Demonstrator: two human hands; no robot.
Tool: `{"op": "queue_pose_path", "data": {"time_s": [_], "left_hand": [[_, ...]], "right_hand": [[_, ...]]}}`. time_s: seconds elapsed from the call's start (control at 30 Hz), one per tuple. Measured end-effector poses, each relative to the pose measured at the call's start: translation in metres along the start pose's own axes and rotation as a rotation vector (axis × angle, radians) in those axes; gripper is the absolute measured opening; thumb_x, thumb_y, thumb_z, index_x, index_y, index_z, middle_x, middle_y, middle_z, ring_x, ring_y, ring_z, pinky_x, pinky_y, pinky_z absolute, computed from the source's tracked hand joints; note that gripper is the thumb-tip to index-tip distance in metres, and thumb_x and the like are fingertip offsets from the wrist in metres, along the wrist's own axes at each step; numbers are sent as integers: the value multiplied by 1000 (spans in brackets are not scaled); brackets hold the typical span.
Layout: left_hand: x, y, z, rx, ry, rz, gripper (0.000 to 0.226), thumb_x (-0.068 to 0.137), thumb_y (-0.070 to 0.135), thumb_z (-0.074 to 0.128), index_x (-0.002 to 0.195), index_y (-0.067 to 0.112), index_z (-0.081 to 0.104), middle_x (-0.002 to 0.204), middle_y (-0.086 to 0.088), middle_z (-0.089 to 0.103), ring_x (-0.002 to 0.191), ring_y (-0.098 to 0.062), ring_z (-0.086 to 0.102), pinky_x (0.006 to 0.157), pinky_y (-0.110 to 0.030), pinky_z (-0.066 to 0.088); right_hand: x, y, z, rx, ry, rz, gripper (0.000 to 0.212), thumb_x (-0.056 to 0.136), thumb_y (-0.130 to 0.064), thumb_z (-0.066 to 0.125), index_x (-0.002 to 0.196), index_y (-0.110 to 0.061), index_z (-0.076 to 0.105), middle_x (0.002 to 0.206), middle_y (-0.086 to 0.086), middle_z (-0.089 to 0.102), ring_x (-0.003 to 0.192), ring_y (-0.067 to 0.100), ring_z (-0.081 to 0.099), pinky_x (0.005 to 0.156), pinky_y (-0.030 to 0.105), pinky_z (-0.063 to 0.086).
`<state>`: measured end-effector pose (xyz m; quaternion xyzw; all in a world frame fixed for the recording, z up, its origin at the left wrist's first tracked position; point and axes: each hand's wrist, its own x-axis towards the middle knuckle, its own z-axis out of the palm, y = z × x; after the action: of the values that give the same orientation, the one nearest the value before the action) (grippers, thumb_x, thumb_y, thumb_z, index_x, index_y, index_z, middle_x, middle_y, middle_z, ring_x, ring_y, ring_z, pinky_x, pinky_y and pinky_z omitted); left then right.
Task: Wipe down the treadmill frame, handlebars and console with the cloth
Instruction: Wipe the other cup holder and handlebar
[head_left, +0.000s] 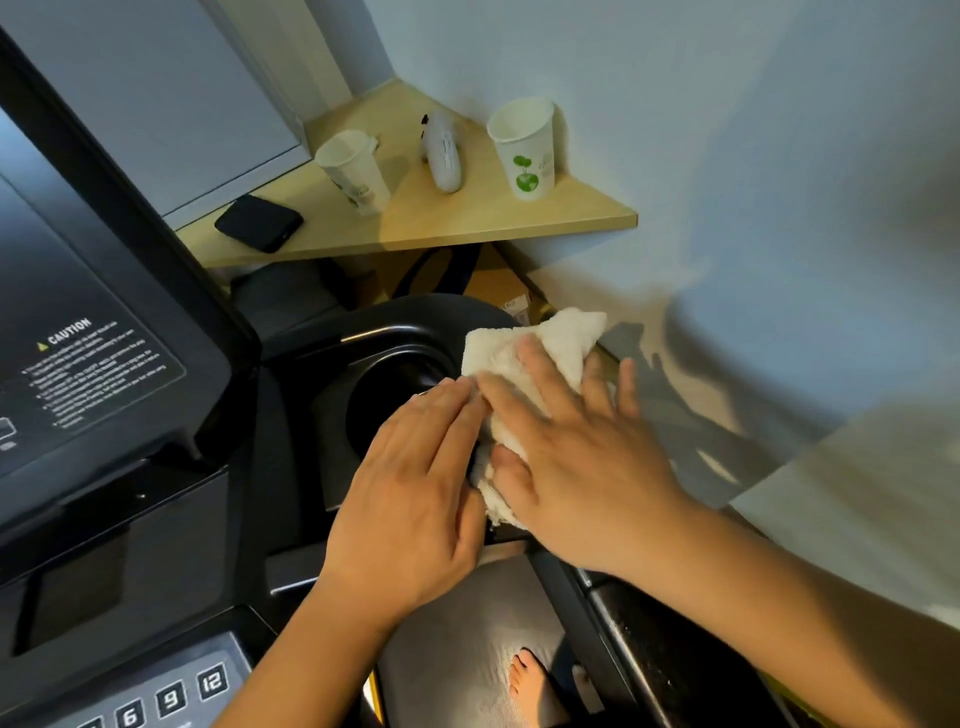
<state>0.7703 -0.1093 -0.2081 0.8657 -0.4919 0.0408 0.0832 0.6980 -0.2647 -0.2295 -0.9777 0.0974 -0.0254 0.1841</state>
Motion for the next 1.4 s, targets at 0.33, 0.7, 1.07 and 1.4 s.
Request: {"op": "queue_pose_path", "data": {"time_s": [0.33, 0.7, 1.07, 1.4], "left_hand": [[-4, 0, 1, 11, 34, -112, 50, 95, 31, 42, 135, 7, 58, 143, -11, 53, 136, -21, 44, 119, -25, 22], [-4, 2, -2, 0, -3, -135, 57, 83, 24, 45, 136, 6, 57, 140, -12, 55, 133, -24, 48, 117, -30, 27], [0, -2, -1, -10, -20, -120, 57, 85, 26, 49, 136, 4, 56, 141, -14, 54, 136, -25, 45, 118, -31, 24], [1, 0, -1, -23, -51, -151, 57, 85, 30, 46, 137, 9, 56, 146, -10, 50, 140, -22, 40, 117, -37, 29]], "right_hand": [[2, -15, -1, -225, 111, -45, 64, 93, -45, 23, 147, -14, 37, 162, 12, 4, 147, 40, -6, 110, 72, 3], [47, 24, 3, 332, -30, -107, 53, 97, -36, 34, 149, -35, 26, 162, -12, 5, 149, 16, 0, 119, 44, 17], [-6, -4, -2, 57, -45, 5, 63, 92, -42, 7, 148, -17, 24, 160, 13, 13, 145, 38, 16, 110, 56, 31], [56, 40, 5, 847, -28, 202, 53, 98, -33, 39, 147, -48, 25, 157, -15, 25, 141, 10, 27, 103, 26, 26]]}}
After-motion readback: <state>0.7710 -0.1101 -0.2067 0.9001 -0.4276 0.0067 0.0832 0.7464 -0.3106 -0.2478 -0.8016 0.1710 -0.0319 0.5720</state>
